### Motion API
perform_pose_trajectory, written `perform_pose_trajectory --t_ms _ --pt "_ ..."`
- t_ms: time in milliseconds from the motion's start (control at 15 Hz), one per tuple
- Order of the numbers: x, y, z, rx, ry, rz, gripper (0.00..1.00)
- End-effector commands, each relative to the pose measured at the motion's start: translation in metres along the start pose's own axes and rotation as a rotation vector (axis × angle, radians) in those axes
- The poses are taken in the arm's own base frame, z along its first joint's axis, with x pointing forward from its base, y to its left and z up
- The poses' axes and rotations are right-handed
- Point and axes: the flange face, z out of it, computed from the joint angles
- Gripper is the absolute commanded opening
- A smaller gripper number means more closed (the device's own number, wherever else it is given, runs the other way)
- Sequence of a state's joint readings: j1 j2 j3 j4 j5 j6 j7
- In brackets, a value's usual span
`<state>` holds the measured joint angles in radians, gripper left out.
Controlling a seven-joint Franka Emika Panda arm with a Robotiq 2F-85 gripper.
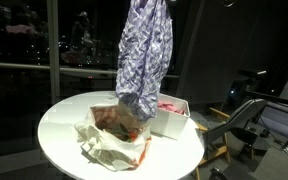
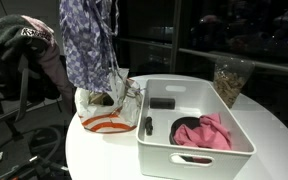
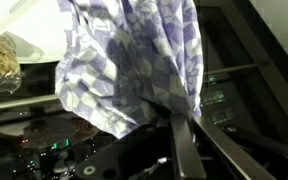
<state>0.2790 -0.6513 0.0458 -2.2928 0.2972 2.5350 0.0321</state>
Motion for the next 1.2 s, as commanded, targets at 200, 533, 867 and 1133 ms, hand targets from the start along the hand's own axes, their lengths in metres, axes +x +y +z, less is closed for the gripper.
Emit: perform_pose_trajectory --t_ms 200,533,867,1133 --pt "-0.031 0.007 0.028 0.11 -0.136 -0.059 0.01" --pt "-0.059 0.013 0.065 0.136 -0.293 -0.118 0.01" --pt "-0.061 0.026 0.127 0.108 -0.23 -0.138 0.01" --pt "-0.065 0.02 0.167 0.1 -0.164 -0.184 0.01"
